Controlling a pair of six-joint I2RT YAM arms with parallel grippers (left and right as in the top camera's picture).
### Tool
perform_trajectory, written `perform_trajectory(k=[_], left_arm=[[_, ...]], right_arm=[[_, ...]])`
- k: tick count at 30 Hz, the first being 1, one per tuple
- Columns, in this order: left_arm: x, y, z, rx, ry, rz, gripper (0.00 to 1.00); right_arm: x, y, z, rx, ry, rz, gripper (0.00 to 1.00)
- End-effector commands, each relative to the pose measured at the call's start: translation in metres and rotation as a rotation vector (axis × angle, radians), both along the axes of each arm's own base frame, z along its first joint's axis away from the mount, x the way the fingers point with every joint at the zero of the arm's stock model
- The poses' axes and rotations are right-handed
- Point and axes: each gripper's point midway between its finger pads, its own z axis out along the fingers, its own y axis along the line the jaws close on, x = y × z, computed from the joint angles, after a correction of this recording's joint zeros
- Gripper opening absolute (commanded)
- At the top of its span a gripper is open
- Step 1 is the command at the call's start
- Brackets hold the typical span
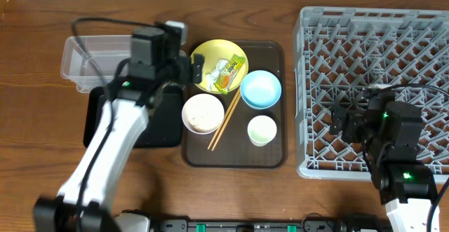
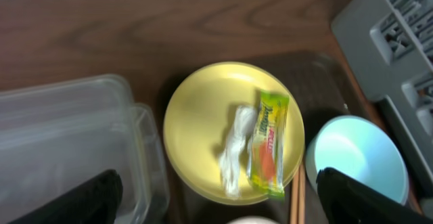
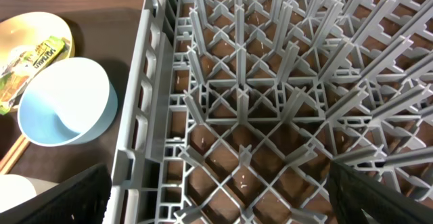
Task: Sort waste into correct bins and load items into the dishwasher rack
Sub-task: 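Reach left gripper to yellow plate and grasp wrapper and tissue, then carry wrapper and tissue left and drop into clear plastic bin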
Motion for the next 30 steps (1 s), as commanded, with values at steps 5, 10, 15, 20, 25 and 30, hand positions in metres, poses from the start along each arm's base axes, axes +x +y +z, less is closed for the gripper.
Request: perform_trajectory(k=[5, 10, 15, 20, 25, 30], left_arm=[[0.034, -0.045, -0.051, 0.047, -0.022, -0.129, 0.93], [0.041, -0.051, -0.096, 0.107, 0.029, -0.128, 0.93], [0.041, -0.052, -0.133, 0.12, 0.092, -0.133, 0.92], [0.036, -0.053, -0.158, 0.133, 0.145, -0.14, 0.91], [0.03, -0.057, -0.176, 0.144, 0.183, -0.152, 0.85], [0.025, -0.055, -0.188, 0.153, 0.22, -0.154, 0.55]], right_arm=[[0.004, 0.006, 0.012, 0.011, -0.027, 0.018, 0.99], [0.002, 0.006, 0.011, 0.011, -0.02, 0.018, 0.99], [0.001, 0.006, 0.009, 0.012, -0.012, 0.018, 0.99], [0.001, 0.006, 0.009, 0.012, -0.013, 0.018, 0.99], [0.001, 0.006, 0.009, 0.012, -0.013, 0.018, 0.99], [0.001, 0.006, 0.009, 0.012, -0.013, 0.018, 0.99]])
